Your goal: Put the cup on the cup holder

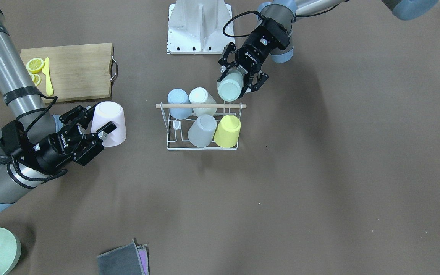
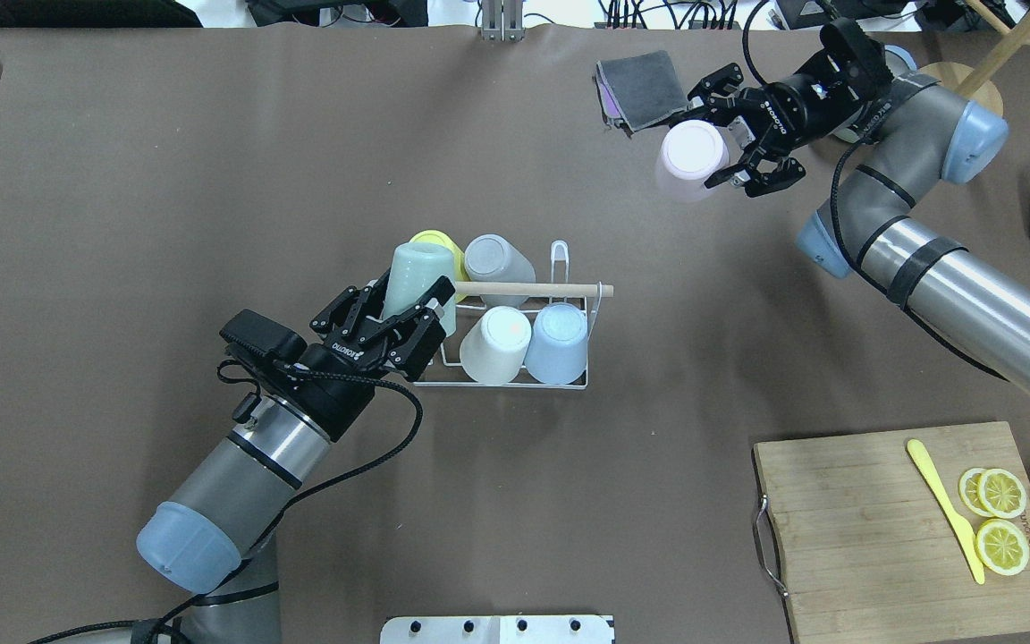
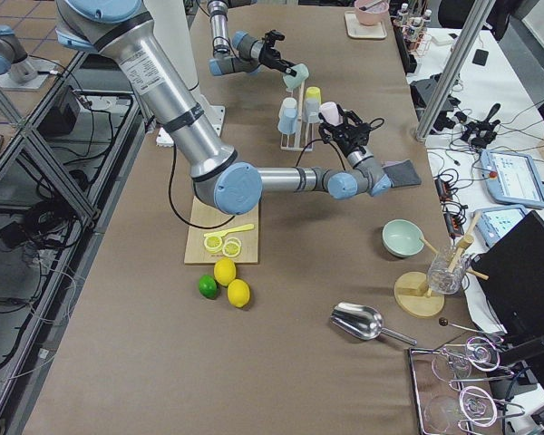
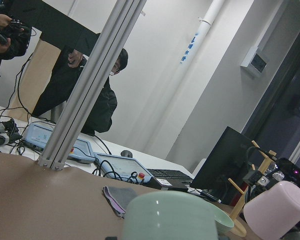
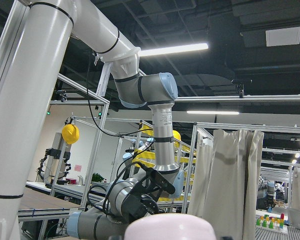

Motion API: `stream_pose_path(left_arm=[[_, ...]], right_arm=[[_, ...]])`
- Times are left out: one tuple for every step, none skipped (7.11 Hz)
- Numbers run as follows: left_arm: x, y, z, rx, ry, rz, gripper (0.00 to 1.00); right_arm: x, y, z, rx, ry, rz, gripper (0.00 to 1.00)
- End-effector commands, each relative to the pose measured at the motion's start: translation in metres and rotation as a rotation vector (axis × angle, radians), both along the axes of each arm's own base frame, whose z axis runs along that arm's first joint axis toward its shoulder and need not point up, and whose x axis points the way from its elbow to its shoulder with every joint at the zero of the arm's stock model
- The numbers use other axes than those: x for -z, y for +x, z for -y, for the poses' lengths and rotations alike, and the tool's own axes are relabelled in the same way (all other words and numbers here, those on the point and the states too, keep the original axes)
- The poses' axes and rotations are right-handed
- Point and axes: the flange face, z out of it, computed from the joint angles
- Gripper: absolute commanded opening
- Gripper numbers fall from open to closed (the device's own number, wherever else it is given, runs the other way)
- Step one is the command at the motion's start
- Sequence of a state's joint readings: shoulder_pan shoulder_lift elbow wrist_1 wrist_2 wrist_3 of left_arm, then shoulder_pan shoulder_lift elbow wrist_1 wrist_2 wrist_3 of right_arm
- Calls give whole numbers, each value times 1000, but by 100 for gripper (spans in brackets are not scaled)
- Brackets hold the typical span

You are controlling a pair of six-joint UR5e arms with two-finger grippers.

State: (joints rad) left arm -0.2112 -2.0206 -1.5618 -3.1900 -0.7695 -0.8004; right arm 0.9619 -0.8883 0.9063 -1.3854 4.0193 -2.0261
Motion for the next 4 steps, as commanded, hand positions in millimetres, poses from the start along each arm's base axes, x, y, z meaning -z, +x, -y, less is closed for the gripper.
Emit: stream_pose_path(left_arm=[[-9,8,-1,13,-15,18,0],[-16,13,-2,18,-22,31,0],[-17,14,-2,16,-23,35,0],[-16,14,-2,16,-22,31,0]], right_arm=[[23,-15,7,6,10,-13,38],[36,-22,11,11,13,-11,38],[46,-42,5,32,19,-22,38],[55,-63,-5,55,31,-33,38]])
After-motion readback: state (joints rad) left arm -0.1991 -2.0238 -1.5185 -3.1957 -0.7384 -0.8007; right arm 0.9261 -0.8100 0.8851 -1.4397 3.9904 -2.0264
